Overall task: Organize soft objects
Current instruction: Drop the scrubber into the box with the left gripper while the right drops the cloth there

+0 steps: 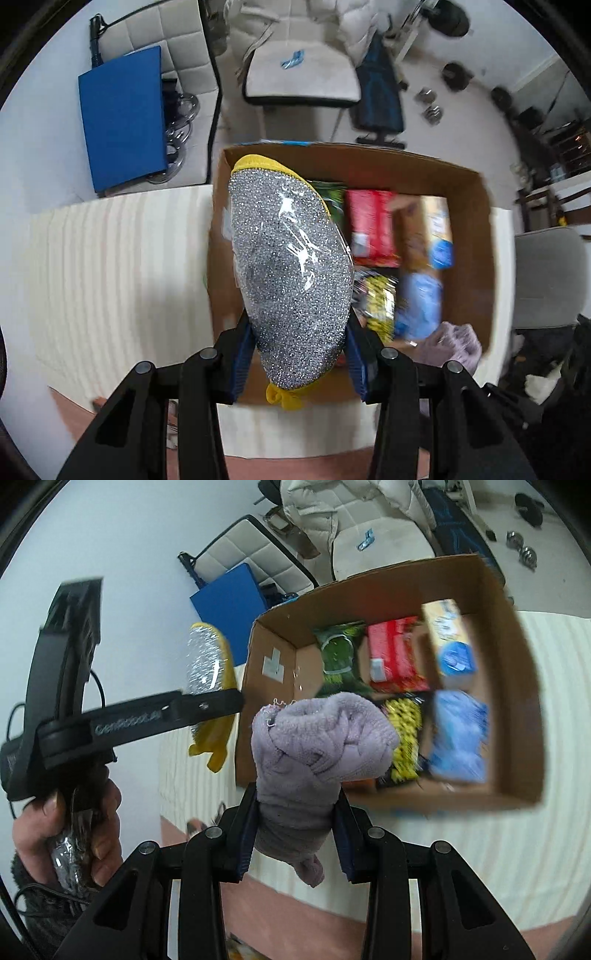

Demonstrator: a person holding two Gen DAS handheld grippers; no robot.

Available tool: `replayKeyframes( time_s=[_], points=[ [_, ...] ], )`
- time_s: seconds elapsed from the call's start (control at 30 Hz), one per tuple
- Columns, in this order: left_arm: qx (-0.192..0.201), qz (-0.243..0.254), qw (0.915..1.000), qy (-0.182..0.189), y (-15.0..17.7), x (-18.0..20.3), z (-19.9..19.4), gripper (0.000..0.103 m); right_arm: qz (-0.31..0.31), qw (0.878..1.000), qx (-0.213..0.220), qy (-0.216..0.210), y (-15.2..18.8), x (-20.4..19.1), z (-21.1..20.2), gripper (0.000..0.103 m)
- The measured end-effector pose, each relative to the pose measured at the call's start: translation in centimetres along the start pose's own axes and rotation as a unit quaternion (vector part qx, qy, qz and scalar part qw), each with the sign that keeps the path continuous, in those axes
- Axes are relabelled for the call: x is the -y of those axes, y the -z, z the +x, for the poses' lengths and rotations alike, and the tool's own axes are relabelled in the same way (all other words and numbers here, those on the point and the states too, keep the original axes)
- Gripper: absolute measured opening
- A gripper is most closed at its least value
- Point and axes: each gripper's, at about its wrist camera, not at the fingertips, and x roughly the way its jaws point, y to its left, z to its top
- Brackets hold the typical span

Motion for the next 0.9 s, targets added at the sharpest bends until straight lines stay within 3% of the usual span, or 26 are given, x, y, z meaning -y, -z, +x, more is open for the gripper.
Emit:
replayKeyframes(
  time_s=[0.13,0.27,0.53,0.6,0.67,0.9],
  points=[
    [-0.049,-0.003,0.9987,-0.010,-2.8,-0.6,3.1,0.041,0.008,1.000,-0.027,0.010,-2.6,-0.1,4.6,0.039],
    [-0.074,-0.005,0.9972,-0.015,-4.3,-0.7,5.3,0.041,0.013,0.998,-0.055,0.022,-3.6,0.2,7.9,0.039],
    [-0.109,-0.004,0.9935,-0.031,-6.0,-0.9,7.9,0.045,0.004,0.996,-0.080,0.032,-4.1,-0.2,10.5,0.040],
    [-0.112,-0.012,0.9930,-0.037,-6.4,-1.2,8.5,0.045,0.006,0.996,-0.087,0.032,-4.3,-0.4,11.1,0.045],
    [-0.107,-0.016,0.9930,-0.046,-6.4,-1.4,8.4,0.046,0.006,0.995,-0.089,0.043,-4.6,-0.4,11.3,0.061],
    [-0.092,-0.014,0.9945,-0.048,-6.1,-1.4,7.6,0.047,0.000,0.994,-0.084,0.070,-5.0,0.0,10.1,0.063]
  ],
)
